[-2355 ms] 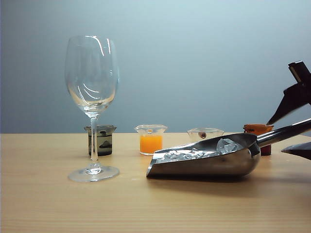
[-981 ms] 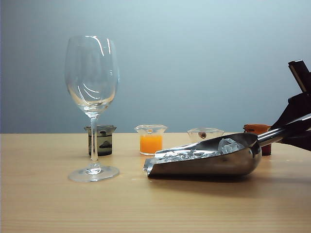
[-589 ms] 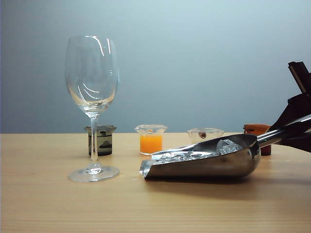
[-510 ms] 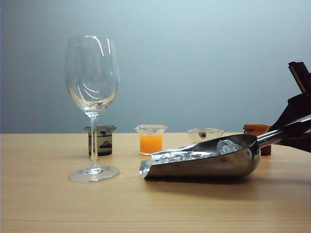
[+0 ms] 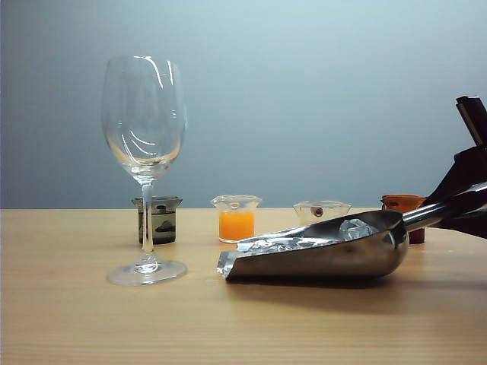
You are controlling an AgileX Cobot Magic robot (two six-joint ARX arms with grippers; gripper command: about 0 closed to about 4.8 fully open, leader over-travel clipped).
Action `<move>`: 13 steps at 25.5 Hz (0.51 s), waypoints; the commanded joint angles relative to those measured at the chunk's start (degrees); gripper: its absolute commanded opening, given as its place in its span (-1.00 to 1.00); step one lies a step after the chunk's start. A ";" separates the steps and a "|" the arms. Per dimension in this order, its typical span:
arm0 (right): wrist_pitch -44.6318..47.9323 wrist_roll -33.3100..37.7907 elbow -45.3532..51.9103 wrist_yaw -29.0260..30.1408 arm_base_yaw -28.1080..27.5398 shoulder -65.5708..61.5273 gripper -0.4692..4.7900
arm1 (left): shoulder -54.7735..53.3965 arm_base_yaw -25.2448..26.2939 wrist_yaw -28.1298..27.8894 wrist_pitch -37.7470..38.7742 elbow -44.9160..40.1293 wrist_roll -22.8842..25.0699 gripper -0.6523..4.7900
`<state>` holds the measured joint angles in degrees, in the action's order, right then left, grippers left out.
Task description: Pick up the ice scoop on the desk filled with ice cubes, pour the ice into the goblet, and finally put the scoop back on the table.
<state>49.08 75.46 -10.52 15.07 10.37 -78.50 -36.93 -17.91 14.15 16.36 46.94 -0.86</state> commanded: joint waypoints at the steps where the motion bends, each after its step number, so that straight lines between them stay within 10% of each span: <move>1: 3.54 1.44 -0.11 1.38 -0.33 0.17 -0.82 | 0.09 -0.02 0.22 -0.59 0.26 0.44 -0.78; 13: 5.22 3.41 -0.09 2.99 -0.33 0.17 -0.82 | 0.09 -0.02 0.22 -0.61 0.26 0.46 -0.78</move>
<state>51.18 77.84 -10.35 16.84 10.07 -78.54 -36.93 -17.91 14.15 16.36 46.94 -0.84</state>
